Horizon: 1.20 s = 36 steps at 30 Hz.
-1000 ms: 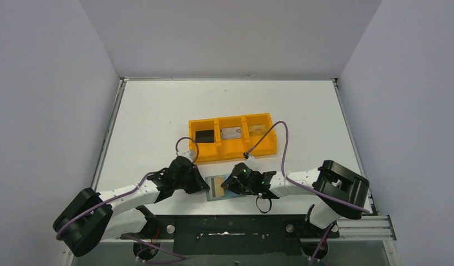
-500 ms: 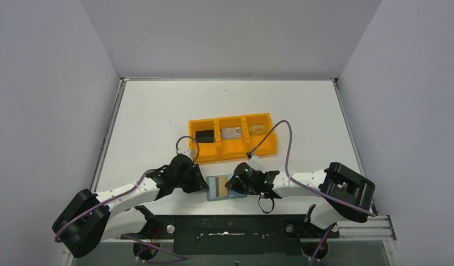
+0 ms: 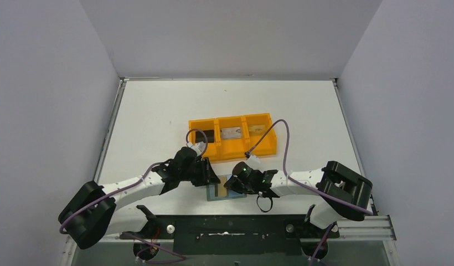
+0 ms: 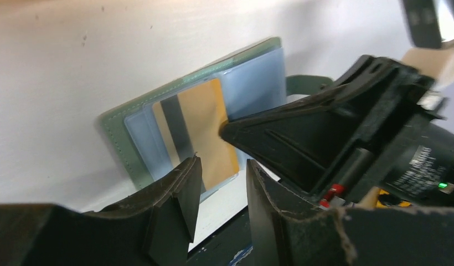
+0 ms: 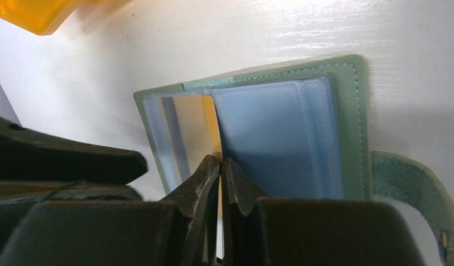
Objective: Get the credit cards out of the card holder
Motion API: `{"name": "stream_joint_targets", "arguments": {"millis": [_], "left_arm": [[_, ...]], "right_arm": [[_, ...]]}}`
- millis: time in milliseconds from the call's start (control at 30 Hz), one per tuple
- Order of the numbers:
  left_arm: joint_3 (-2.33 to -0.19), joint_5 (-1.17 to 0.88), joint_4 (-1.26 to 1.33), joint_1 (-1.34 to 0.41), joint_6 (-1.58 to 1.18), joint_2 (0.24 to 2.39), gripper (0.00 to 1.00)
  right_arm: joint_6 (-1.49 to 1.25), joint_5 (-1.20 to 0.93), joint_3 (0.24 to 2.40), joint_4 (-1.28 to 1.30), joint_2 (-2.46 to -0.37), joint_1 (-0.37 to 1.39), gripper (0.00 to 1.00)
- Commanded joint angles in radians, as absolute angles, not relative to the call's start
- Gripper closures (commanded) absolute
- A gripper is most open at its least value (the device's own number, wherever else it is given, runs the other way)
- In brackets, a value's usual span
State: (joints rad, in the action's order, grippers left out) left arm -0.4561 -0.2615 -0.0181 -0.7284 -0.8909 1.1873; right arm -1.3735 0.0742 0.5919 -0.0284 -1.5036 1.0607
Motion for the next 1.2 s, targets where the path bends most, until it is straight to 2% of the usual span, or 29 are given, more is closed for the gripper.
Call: {"name": "stream_joint_targets", "arguments": {"millis": [0, 33, 133, 367, 1000, 1167], "left_arm": [[-0.423, -0.290, 0.075, -0.743, -0.901, 1.257, 0.66], [-0.406, -0.290, 0.092, -0.744, -0.900, 1.278, 0.66], [-0.398, -0.252, 0.055, -0.757, -0.904, 1.327, 0.77], [-0.427, -0.089, -0.141, -0.776, -0.900, 1.347, 0.82], [-0.431, -0.034, -0.208, -0.781, -0.870, 1.357, 0.89], [-0.442, -0.057, -0.190, -0.790, -0.857, 1.349, 0.89]], "right_arm": [[-1.349, 0.102, 0.594, 0.033, -1.528, 1.056, 0.98], [-1.350, 0.099, 0.593, 0.027, -1.529, 1.057, 0.98], [-1.348, 0.096, 0.598, 0.034, -1.532, 1.054, 0.98], [-1.351, 0.118, 0.598, 0.070, -1.504, 1.053, 0.97], [-1.388, 0.159, 0.517, 0.085, -1.364, 1.038, 0.94], [-1.383, 0.115, 0.477, -0.038, -1.365, 1.037, 0.83]]}}
